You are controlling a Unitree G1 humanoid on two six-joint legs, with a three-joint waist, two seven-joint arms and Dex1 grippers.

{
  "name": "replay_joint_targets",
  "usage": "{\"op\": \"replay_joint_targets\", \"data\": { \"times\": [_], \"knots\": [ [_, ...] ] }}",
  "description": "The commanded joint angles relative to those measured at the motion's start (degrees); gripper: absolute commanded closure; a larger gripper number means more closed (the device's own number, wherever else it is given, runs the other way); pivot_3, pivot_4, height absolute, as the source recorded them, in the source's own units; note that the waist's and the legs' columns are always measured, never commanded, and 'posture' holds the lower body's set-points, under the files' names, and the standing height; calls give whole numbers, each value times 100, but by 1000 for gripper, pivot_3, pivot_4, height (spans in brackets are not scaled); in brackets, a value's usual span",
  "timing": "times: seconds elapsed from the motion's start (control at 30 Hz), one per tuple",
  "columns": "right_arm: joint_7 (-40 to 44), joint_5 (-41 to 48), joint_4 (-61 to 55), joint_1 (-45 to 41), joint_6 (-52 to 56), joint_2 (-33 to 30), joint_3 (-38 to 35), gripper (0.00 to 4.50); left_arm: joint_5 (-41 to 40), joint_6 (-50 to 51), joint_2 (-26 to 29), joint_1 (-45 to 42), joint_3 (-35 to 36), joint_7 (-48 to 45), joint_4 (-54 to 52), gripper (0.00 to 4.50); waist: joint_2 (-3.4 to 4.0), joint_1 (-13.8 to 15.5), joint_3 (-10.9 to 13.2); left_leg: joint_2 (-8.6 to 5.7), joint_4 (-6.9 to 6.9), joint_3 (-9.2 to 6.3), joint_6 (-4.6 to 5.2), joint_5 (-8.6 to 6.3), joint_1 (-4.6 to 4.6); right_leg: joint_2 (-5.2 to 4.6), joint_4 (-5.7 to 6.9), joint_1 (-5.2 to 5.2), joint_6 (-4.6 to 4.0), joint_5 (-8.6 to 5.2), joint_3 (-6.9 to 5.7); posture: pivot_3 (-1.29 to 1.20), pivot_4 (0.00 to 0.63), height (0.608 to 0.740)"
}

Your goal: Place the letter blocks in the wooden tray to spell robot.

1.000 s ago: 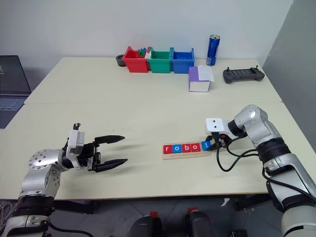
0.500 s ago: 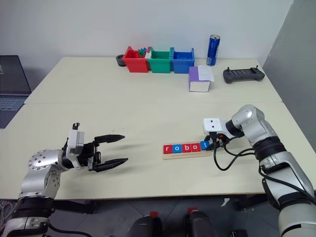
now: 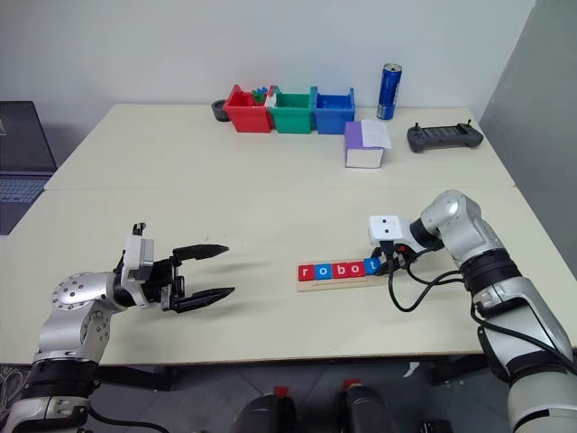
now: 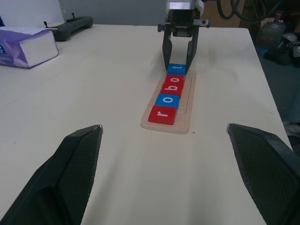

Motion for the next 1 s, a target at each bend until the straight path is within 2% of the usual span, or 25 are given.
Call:
{"op": "replay_joint_targets", "data": {
  "times": [0.03,0.7,0.73,0.9,0.97,1.0],
  "knots": [
    [103,77,-194,-58,17,-47,-75,3044,-105,3,77,5,116,31,-232,0,0,0,0,0,0,0,0,0,0,0,0,0,0,0,0,0,150,740],
    [27,80,-163,-35,51,7,-80,3044,-99,15,78,-22,117,49,-230,0,0,0,0,0,0,0,0,0,0,0,0,0,0,0,0,0,150,740],
    [-9,73,-132,-53,63,23,-89,2319,-97,12,77,-25,118,51,-226,0,0,0,0,0,0,0,0,0,0,0,0,0,0,0,0,0,150,740],
    [-65,77,-67,-104,31,18,-134,548,-97,11,77,-35,116,50,-218,0,0,0,0,0,0,0,0,0,0,0,0,0,0,0,0,0,150,740],
    [15,155,-178,-84,37,-59,-197,65,-97,12,79,-44,114,43,-207,0,0,0,0,0,0,0,0,0,0,0,0,0,0,0,1,0,150,740],
    [60,194,-228,-76,48,-90,-223,65,-96,13,80,-52,112,39,-198,0,0,0,0,0,0,0,0,0,0,0,0,0,0,0,0,0,150,740]
  ]
}}
